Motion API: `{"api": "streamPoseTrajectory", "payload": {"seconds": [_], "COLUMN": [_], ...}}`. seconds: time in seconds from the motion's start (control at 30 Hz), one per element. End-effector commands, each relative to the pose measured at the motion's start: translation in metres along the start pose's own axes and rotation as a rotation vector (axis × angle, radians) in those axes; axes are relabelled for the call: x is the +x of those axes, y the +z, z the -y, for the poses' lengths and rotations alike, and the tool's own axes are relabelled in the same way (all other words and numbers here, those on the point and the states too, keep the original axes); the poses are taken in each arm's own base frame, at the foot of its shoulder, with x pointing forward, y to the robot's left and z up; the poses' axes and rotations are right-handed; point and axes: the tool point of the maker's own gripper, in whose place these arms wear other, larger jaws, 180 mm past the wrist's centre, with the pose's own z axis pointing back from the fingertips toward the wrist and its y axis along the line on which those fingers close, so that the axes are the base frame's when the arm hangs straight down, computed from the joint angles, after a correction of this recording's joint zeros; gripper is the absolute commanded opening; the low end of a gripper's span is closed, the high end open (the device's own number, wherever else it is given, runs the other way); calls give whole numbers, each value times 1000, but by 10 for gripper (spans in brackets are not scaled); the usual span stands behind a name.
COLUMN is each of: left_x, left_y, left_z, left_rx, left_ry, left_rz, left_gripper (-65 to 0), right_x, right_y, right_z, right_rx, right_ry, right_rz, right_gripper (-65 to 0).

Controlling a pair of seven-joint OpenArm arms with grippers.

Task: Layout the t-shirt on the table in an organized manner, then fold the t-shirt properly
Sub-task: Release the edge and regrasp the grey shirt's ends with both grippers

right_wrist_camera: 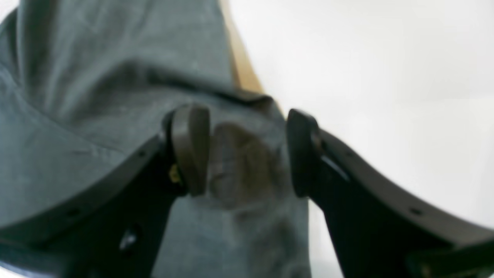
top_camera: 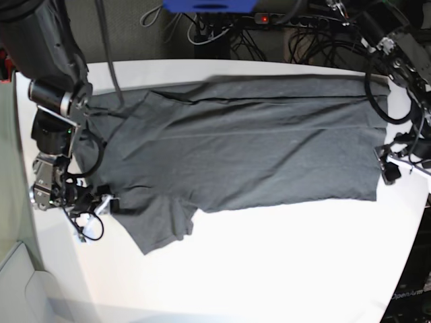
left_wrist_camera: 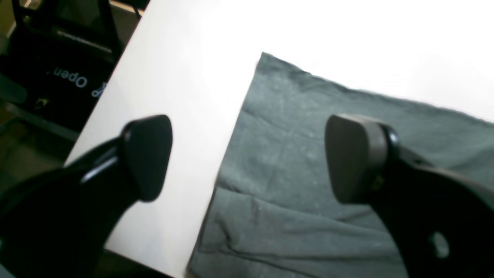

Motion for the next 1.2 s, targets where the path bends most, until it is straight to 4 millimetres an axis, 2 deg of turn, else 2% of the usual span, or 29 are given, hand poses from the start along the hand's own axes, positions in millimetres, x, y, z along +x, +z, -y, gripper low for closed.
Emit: {"api": "streamPoseTrajectory", "payload": {"seconds": [0.0,0.1,0.23,0.4,0.47,0.63,0.67,0.8,0.87,0.97,1.03,1.1,1.17], "left_x": [17,16,16,9,1,5,7,15,23,33,31,26,23], "left_y": [4,3,3,-14,-23,-46,-49,-58,-61,-62,-66,-72,-77], "left_z": [-1,0,1,0,-1,0,0,4,5,4,3,2,2], "left_rx": [3,-1,-2,-18,-25,-49,-52,-70,-76,-73,-73,-76,-78], "left_ry": [-4,1,3,42,61,116,121,146,156,157,165,177,187], "left_rz": [56,56,57,19,-13,-44,-47,-48,-24,40,52,48,51], "left_gripper": [-39,-39,-39,-39,-39,-39,-39,-39,-39,-37,-36,-36,-36], "right_x": [31,12,4,-30,-42,-56,-57,-59,-55,-38,-41,-24,-24], "right_y": [8,4,3,-3,-4,-5,-5,-5,-3,6,12,19,26], "right_z": [6,4,4,-1,-3,-4,-4,-3,-1,5,9,5,3], "right_rx": [-10,-6,-4,5,9,10,10,9,5,-28,-53,-70,-91], "right_ry": [9,1,-2,-16,-21,-27,-27,-28,-33,3,25,57,82], "right_rz": [80,55,41,-18,-34,-59,-61,-63,-53,-12,-27,12,25], "right_gripper": [-315,-315,-317,-340,-396,-628,-650,-650,-650,-650,-650,-650,-650]}}
